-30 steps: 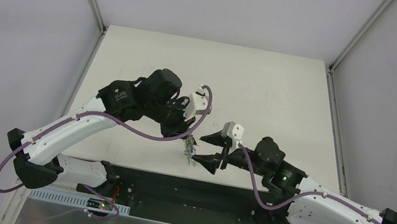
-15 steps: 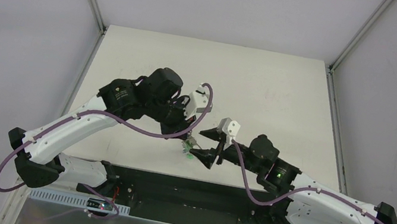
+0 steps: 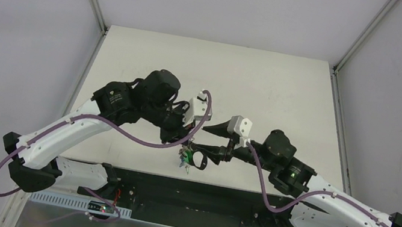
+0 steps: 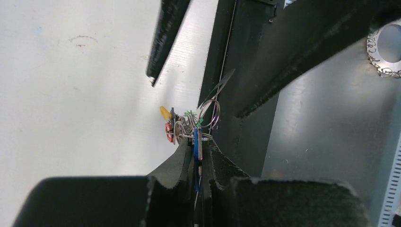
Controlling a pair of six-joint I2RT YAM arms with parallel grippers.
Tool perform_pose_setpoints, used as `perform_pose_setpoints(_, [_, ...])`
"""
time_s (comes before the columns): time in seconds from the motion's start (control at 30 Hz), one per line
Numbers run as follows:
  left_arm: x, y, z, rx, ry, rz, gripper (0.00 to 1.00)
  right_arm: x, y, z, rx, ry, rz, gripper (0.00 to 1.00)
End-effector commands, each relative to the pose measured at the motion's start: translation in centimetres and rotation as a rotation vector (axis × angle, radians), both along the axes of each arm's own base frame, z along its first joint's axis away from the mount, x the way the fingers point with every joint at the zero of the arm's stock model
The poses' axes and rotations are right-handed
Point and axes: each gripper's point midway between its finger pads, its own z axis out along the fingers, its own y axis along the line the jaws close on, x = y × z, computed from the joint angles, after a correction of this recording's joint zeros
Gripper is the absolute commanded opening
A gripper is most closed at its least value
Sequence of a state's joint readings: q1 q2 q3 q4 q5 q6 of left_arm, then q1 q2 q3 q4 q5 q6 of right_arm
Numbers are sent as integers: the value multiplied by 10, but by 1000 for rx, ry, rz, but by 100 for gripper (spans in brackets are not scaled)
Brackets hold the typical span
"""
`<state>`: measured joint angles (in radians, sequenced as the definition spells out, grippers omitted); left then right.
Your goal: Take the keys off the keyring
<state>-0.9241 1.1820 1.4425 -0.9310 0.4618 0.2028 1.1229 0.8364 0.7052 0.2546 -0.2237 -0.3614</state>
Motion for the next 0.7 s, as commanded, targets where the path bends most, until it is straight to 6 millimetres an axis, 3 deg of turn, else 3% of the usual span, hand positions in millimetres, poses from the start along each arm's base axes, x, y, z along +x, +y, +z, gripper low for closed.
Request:
perform_pose_setpoints(0.0, [-14, 2, 21, -85, -88, -115, 0, -1, -1, 31, 53, -35, 49, 58])
perform_pose_setpoints(0.4, [-25, 3, 26, -122, -131, -218, 0, -19, 19, 31, 35, 3, 232, 50])
perform_pose_setpoints(0.67, [-24, 3, 23, -113, -137, -222, 0, -23, 18, 36, 53, -2, 253, 45])
